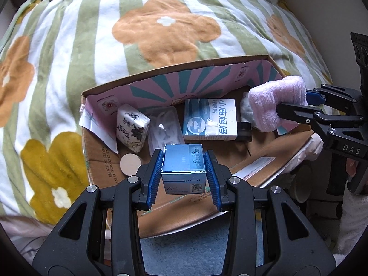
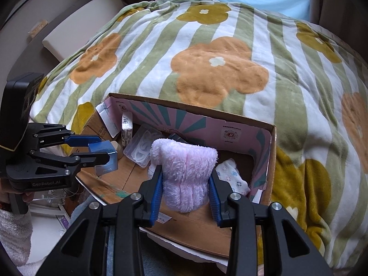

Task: Organize objects
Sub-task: 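Carry the blue box and pink towel into the cardboard box and open both tools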

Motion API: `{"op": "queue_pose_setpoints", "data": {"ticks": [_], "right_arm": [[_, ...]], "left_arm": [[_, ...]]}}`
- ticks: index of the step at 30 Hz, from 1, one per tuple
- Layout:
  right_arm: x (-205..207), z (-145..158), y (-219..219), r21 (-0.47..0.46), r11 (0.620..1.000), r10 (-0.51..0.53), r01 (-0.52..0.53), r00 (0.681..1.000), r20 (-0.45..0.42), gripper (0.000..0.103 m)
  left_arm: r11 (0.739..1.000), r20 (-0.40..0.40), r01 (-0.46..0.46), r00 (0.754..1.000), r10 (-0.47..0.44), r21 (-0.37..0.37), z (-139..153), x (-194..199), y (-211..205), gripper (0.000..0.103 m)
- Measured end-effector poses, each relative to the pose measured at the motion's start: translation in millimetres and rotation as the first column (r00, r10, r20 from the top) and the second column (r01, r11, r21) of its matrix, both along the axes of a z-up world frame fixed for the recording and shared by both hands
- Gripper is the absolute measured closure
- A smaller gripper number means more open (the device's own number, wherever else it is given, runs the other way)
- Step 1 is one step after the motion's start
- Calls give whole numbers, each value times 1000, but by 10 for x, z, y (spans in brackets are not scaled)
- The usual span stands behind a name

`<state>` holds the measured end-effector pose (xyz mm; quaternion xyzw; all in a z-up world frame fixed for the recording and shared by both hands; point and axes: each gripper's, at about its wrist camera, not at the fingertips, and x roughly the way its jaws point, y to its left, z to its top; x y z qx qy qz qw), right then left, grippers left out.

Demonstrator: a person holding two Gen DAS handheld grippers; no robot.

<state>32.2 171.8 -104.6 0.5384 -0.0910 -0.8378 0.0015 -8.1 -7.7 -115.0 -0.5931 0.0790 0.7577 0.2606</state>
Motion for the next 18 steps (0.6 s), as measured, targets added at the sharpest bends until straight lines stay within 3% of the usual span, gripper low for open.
{"op": "queue_pose_setpoints", "data": {"ticks": [3, 5, 6, 9, 11, 18], "right_arm": [[-14, -33, -3, 13, 1000, -15, 15, 1000, 13, 66], [-33, -63, -3, 39, 999, -34, 33, 999, 29, 54], [-37, -71, -3, 51, 998, -37, 36, 999, 30, 44], [-27, -88, -22, 124, 991, -51, 47, 998, 32, 4], [-8, -86, -34, 163, 985, -66, 62, 998, 19, 2], [-6, -109, 5, 162, 981, -106, 103, 994, 14, 2]], "left_arm": [[1000, -34, -3, 999, 2, -15, 23, -5, 33, 68], [1000, -51, -12, 999, 11, -22, 59, -17, 41, 39], [999, -57, -21, 998, 19, -31, 73, -27, 44, 2], [999, -95, -31, 995, 30, -10, 127, -19, 28, 0], [1000, -110, -31, 993, 30, -7, 122, -11, 26, 0], [999, -120, -37, 992, 36, -6, 116, -7, 43, 0]]}}
